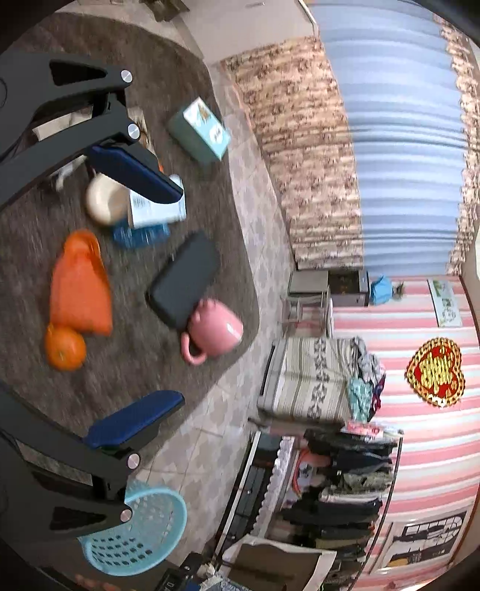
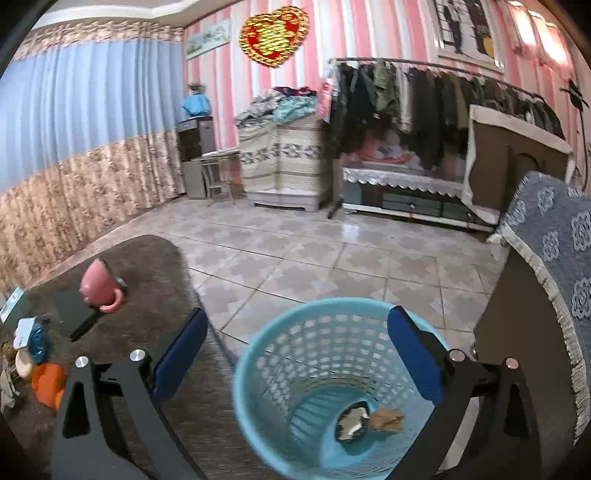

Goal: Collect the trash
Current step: 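Move the left tool toward the beige cloth on the carpet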

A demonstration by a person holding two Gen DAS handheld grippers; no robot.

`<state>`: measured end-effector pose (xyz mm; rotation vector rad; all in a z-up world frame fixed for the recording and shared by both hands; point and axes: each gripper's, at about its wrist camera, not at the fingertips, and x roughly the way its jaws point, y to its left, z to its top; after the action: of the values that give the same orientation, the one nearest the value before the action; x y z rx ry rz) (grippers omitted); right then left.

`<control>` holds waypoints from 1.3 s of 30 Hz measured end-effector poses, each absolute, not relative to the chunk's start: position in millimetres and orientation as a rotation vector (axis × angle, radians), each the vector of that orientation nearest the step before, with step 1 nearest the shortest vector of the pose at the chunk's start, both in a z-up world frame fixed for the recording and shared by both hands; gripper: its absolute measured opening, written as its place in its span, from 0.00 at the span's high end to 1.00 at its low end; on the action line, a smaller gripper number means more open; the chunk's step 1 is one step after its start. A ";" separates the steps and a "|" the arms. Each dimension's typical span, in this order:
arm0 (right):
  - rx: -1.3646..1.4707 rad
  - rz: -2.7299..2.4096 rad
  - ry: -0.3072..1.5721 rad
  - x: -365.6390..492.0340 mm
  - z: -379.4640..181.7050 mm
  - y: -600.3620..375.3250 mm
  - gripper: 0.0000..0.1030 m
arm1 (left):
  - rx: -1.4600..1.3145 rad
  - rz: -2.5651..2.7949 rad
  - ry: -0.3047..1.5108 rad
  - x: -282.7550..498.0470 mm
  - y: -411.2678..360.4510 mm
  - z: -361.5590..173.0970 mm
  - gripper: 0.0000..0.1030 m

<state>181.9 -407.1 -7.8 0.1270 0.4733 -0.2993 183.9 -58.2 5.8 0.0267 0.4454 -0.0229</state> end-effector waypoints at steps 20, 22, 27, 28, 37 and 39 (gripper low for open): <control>0.027 -0.101 0.478 178.2 -15.0 -298.6 0.07 | -0.014 0.202 0.501 131.3 83.7 -18.2 0.05; 0.025 -0.103 0.477 178.1 -15.5 -298.1 0.07 | -0.025 0.216 0.508 127.9 94.1 -21.1 0.05; 0.022 -0.094 0.478 177.0 -18.9 -295.3 0.07 | -0.038 0.241 0.519 122.5 111.7 -29.0 0.05; 0.023 -0.088 0.478 176.4 -19.2 -294.9 0.07 | -0.038 0.246 0.519 120.7 112.7 -30.0 0.05; 0.016 -0.057 0.475 176.7 -21.7 -282.8 0.07 | -0.055 0.272 0.536 115.9 127.8 -38.2 0.05; 0.006 -0.053 0.475 177.1 -22.1 -280.2 0.07 | -0.056 0.276 0.539 115.1 130.1 -40.4 0.05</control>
<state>177.1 -280.2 -22.1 0.0060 0.4750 -0.0530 115.1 130.1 -40.4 -0.0562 0.5389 0.2764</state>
